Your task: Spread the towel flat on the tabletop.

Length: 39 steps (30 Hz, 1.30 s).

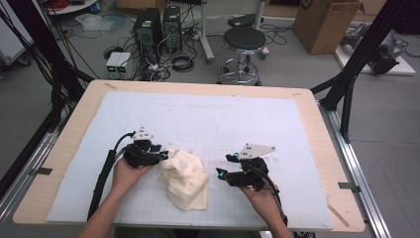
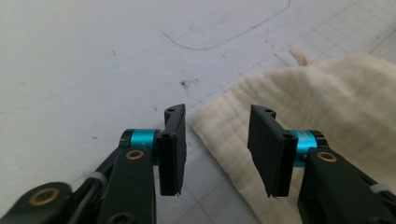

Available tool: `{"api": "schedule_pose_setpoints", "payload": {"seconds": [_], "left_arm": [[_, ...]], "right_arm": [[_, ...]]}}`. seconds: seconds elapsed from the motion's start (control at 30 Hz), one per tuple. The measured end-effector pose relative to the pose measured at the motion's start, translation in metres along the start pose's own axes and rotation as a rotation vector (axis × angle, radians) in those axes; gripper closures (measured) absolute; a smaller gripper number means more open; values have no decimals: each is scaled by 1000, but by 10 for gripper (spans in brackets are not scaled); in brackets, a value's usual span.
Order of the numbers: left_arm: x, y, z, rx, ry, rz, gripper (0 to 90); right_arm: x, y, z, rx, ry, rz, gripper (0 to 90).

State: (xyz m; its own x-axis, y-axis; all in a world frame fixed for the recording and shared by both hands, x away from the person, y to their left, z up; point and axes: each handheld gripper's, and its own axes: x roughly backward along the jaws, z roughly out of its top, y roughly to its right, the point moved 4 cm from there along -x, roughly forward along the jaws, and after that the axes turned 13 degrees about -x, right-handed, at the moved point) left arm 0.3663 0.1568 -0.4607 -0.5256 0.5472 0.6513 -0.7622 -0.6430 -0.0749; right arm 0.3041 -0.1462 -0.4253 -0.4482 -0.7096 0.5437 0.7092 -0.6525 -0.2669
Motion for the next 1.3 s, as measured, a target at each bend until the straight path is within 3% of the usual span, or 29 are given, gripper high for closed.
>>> {"api": "schedule_pose_setpoints", "payload": {"seconds": [0.07,0.1,0.13,0.17,0.2,0.27,0.3,0.33,0.5,0.67,0.8,0.83,0.87,0.9,0.97,1.1,1.3], "left_arm": [[-2,2,0,-16,-11,-3,597],[-6,7,1,-43,-28,-11,680],[-6,7,1,-43,-28,-11,719],[-7,9,1,-68,-38,5,747],[-6,9,1,-61,-32,-10,813],[-5,8,0,-63,-38,-10,859],[-4,7,0,-70,-45,-11,859],[-1,6,-1,-76,-50,-3,866],[20,-6,2,-76,-13,54,866],[31,-12,-3,-64,-3,59,865],[34,-11,-4,-67,-1,53,865],[34,-11,-4,-67,-1,53,865],[35,-12,-4,-65,7,54,865],[36,-12,-5,-64,3,57,865],[38,-15,-6,-57,1,58,865],[42,-18,-8,-45,3,67,864],[50,-20,-8,-38,10,80,864]], "right_arm": [[-1,0,-1,-3,-5,7,406],[-4,0,-1,1,-10,10,414],[-5,-1,-2,1,-15,10,418],[-7,-1,-2,2,-17,12,425],[-8,-1,-2,3,-18,14,430],[-12,-1,-2,-6,-24,25,448],[-12,-1,-2,-6,-24,25,448],[-17,-2,-3,-6,-43,54,472],[-32,-11,-8,32,-100,105,507],[-52,-20,-13,78,-156,137,522],[-62,-26,-17,91,-197,159,708],[-62,-26,-17,91,-197,159,708],[-61,-26,-18,91,-220,168,838],[-59,-25,-18,86,-228,177,859],[-52,-27,-19,62,-240,197,867],[-35,-33,-22,93,-247,184,870],[3,-39,-31,80,-191,170,870]]}}
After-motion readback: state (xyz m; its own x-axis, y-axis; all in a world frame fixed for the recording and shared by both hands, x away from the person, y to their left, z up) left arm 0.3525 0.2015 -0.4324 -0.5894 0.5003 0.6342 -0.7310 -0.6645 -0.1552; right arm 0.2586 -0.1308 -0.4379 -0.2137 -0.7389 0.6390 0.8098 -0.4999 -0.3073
